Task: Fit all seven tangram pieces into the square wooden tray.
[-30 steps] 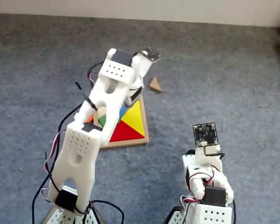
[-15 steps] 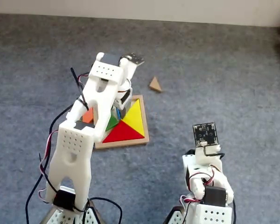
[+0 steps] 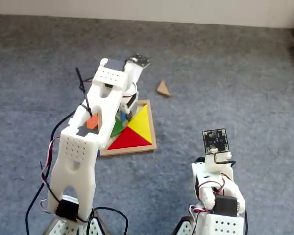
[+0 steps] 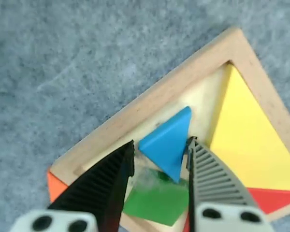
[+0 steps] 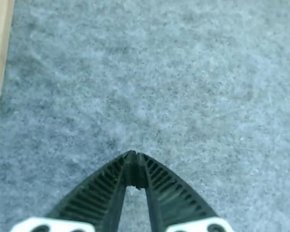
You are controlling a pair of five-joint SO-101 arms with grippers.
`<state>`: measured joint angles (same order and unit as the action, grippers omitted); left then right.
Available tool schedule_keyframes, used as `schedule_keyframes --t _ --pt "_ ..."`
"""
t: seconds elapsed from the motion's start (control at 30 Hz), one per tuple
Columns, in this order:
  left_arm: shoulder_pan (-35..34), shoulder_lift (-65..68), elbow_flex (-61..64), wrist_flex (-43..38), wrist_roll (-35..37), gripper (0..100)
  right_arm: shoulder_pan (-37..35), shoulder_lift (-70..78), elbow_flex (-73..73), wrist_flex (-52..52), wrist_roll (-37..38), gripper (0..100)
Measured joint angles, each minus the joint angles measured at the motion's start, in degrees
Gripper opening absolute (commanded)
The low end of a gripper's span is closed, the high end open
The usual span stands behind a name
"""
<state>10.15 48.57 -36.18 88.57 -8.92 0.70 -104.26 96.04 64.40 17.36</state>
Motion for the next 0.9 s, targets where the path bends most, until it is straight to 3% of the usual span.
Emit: schedule_keyframes --t 0.27,0.53,0.9 --pt "0.62 0.00 0.35 -0.18 -0.18 7 0.00 0.00 0.00 0.00 0.00 0.5" --pt "3.43 0.70 -0.26 0.53 -1.85 6 0.00 0.00 0.00 0.00 0.00 0.5" --pt "8.00 -7.03 -0.70 8.35 -1.93 1 1.67 0.00 0.00 0.00 0.00 0.5"
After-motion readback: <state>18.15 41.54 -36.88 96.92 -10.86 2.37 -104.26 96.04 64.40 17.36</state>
